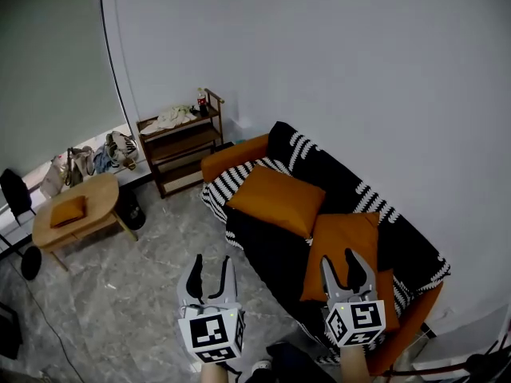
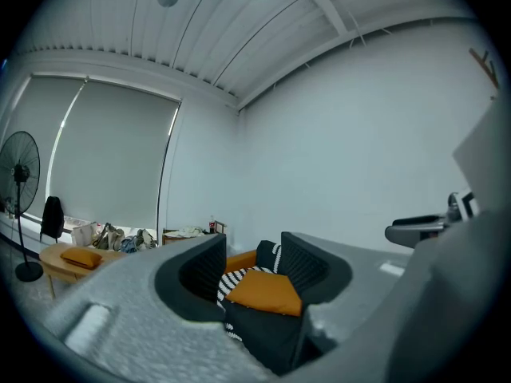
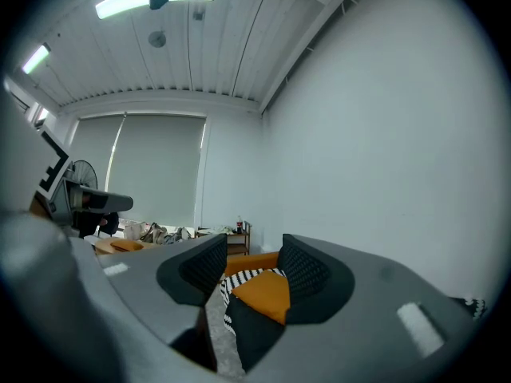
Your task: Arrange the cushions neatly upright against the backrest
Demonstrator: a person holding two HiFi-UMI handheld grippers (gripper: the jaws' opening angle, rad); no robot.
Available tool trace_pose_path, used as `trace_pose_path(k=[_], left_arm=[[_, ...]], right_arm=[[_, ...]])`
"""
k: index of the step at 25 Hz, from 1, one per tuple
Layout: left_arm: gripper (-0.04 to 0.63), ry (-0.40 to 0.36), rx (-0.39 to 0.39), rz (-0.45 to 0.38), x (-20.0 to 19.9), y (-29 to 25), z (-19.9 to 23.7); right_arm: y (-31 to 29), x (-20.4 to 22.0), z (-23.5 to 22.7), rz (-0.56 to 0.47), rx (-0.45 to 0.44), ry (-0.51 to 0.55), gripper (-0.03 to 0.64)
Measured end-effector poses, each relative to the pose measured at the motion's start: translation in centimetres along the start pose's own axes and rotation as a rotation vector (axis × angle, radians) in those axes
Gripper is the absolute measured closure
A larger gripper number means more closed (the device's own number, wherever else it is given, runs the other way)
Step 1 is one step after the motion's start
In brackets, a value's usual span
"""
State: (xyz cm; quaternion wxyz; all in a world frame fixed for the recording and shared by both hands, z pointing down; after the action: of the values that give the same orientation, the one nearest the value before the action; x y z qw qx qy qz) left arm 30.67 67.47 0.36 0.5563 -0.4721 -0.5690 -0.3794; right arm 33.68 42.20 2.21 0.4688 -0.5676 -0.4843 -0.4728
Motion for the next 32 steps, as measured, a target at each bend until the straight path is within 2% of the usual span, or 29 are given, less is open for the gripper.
trace_pose_path(k=[12,22,27,32], left_arm=[[0.376,-0.002,-0.058,0.040,1.5,-13.1,2.2],[0.376,-0.022,-0.112,0.032,-1.9,-29.1,4.2],[0.376,-0.030,-0.105,0.044,-2.5,-36.0,4.6],[0.376,-0.042,-0.077,0.061,-2.3,-41.5,4.1]], right_arm=[[-14.4,0.8,-4.3,0.018,-0.026,-0.020,0.402],[-30.8,-2.1,-10.2,0.007,-0.032,-0.040,0.402],[-37.2,-2.6,-12.7,0.011,-0.018,-0.047,0.402],[-41.1,-2.2,-15.2,0.028,0.013,-0.056,0.402]])
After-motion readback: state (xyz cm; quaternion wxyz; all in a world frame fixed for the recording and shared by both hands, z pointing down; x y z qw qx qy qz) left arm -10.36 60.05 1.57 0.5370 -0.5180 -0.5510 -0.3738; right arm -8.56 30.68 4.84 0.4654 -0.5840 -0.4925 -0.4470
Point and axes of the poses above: the fingertips, and each gripper's own axes: y backward along the fingers, z to its left, x out of its underside, the point moved 1 cm from there along y, backward along the fingers, and after that the axes turned 7 degrees about -y, right-handed, at the moved point
